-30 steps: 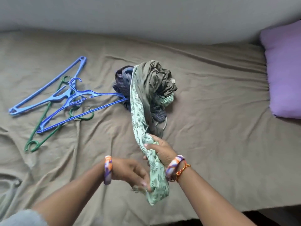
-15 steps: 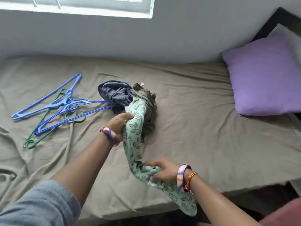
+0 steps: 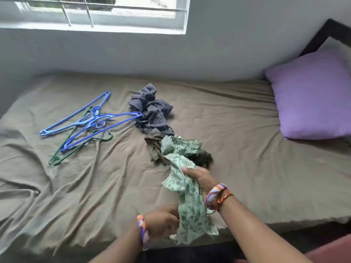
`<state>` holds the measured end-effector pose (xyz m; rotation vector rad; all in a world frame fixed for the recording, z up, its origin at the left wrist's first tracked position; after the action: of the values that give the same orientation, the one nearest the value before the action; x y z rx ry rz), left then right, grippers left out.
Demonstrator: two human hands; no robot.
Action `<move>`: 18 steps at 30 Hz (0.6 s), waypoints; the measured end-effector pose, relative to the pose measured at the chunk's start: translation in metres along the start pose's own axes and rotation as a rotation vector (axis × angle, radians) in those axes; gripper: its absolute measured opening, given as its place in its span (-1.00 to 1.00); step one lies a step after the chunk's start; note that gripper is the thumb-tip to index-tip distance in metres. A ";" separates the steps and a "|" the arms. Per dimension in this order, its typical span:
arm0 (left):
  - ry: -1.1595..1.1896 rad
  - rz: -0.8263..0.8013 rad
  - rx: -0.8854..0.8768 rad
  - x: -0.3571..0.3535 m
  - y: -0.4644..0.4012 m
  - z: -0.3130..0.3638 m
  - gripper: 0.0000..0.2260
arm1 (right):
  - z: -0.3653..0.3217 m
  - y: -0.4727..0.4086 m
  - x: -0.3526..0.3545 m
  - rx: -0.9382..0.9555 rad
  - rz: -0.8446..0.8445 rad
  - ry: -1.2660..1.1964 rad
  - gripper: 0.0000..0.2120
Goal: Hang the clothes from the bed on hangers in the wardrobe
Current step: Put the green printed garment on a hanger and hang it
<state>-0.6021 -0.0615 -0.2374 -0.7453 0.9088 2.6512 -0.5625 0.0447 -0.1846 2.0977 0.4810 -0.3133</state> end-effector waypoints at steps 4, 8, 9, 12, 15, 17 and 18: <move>0.572 0.565 -0.024 0.067 0.009 -0.009 -0.84 | 0.000 0.018 -0.016 -0.029 -0.132 0.142 -0.74; 0.711 0.515 -0.077 0.087 0.002 0.024 -0.34 | 0.018 0.041 -0.030 -0.093 -0.259 0.638 -0.84; 0.704 0.454 -0.087 0.082 -0.001 0.033 -0.27 | 0.027 0.041 -0.028 -0.126 -0.275 0.731 -0.82; 0.614 0.330 -0.152 0.065 -0.008 0.061 -0.39 | 0.054 0.041 -0.021 -0.217 -0.301 0.970 -0.86; 0.459 0.316 -0.169 0.055 -0.009 0.071 -0.70 | 0.068 0.034 -0.015 -0.240 -0.299 0.942 -0.64; 0.395 0.258 -0.129 0.047 0.000 0.069 -0.75 | 0.069 0.027 -0.004 -0.253 -0.206 0.707 -0.46; 0.371 0.187 -0.106 0.040 0.005 0.067 -0.70 | 0.070 0.023 0.002 -0.256 -0.162 0.554 -0.41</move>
<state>-0.6636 -0.0211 -0.2104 -1.2676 0.9717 2.7913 -0.5531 -0.0254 -0.2052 1.8797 0.9660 0.2412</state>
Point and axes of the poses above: each hand's wrist, its own y-axis away from the middle knuckle, its own x-axis out of the back of the hand, z = x × y, the point moved 9 cm from there along -y, towards the middle knuckle, and after that the axes turned 11 degrees about -x, right-handed, at the moved point
